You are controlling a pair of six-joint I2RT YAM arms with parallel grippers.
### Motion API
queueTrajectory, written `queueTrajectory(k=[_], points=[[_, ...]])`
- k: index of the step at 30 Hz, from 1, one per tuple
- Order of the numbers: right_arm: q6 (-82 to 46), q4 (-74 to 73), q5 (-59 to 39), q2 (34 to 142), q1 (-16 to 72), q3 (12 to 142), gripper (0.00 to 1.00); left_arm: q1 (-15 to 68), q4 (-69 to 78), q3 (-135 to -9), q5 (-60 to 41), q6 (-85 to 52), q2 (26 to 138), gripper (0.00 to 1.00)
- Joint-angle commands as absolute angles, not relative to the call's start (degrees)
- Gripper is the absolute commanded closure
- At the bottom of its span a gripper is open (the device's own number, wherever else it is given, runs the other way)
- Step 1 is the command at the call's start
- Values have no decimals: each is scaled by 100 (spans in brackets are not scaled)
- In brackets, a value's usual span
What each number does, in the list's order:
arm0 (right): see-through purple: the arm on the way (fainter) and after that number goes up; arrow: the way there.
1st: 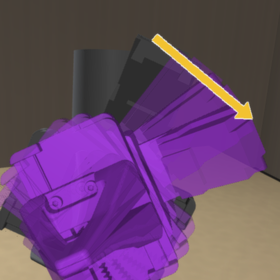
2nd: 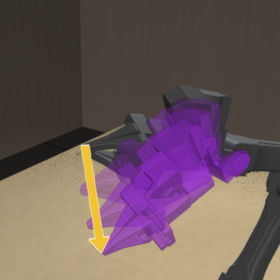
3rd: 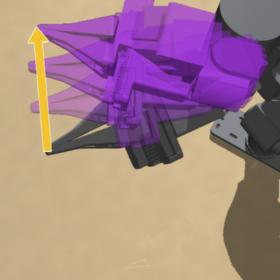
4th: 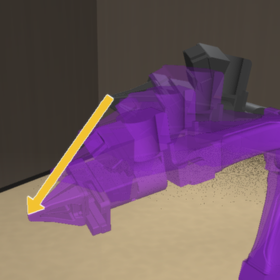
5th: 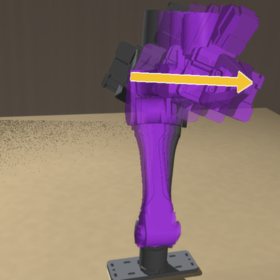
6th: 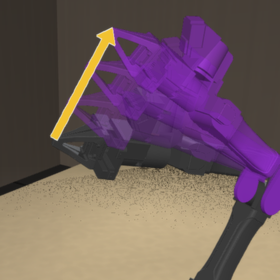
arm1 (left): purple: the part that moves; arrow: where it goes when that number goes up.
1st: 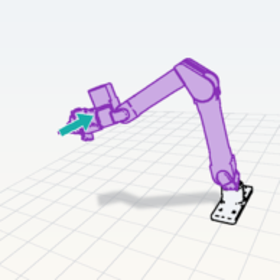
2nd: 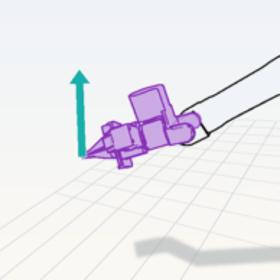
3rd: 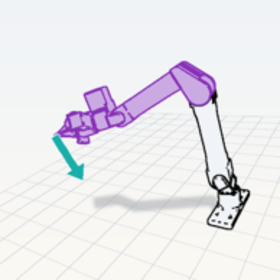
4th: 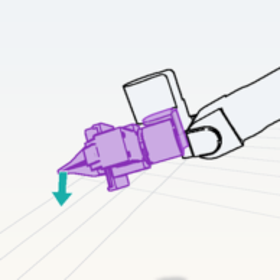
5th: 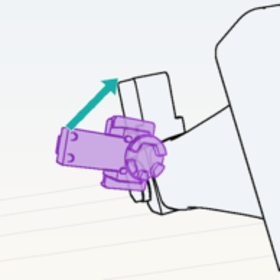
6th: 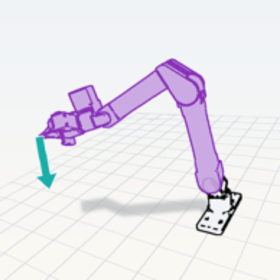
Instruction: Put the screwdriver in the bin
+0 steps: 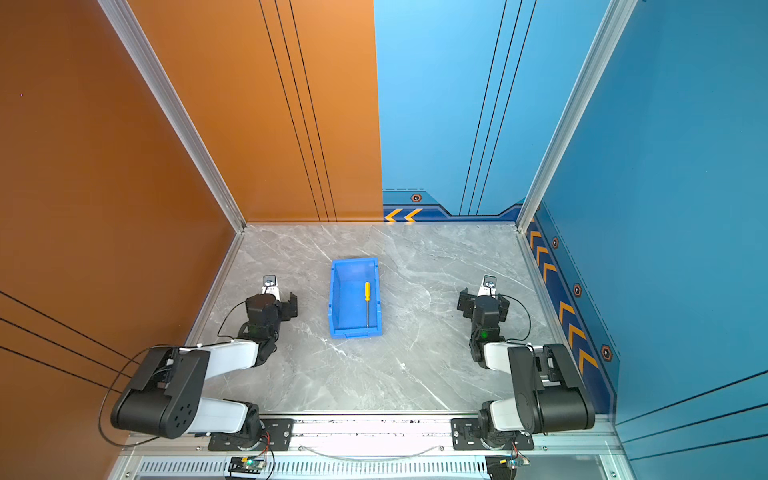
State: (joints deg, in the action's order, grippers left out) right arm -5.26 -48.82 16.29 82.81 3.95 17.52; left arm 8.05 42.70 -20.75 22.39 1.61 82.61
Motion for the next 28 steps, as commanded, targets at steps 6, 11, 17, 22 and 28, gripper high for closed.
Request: queueTrajectory(k=[6,11,17,22,28], points=[[-612,-5450,2135,8830,377,1984,0,522,4766,-2399,1935,96,8725,2],[-581,-5563,2141,8873,386,1960,0,332,5647,-2026,1922,-111,8988,2],[-582,-5555,2137,8862,382,1961,0,413,5599,-2052,1977,-31,8983,2],[-582,-5555,2143,8860,386,1959,0,456,5607,-2056,1983,4,8988,2],[-586,-5555,2140,8862,387,1960,0,337,5467,-2103,1557,9,8970,2]])
